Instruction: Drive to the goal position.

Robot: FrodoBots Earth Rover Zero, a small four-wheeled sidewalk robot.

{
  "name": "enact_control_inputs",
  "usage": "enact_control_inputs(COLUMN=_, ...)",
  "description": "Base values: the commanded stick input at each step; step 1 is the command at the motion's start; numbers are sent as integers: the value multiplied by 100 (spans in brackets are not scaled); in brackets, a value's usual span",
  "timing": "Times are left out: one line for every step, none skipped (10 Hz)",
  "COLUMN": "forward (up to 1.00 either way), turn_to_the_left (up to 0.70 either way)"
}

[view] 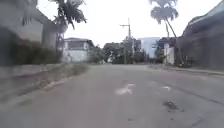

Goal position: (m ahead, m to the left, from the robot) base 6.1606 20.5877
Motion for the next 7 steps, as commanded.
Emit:
enact_control_inputs(forward=100, turn_to_the_left=-5)
enact_control_inputs(forward=100, turn_to_the_left=-5)
enact_control_inputs(forward=100, turn_to_the_left=-5)
enact_control_inputs(forward=100, turn_to_the_left=-5)
enact_control_inputs(forward=100, turn_to_the_left=-4)
enact_control_inputs(forward=100, turn_to_the_left=-5)
enact_control_inputs(forward=100, turn_to_the_left=-5)
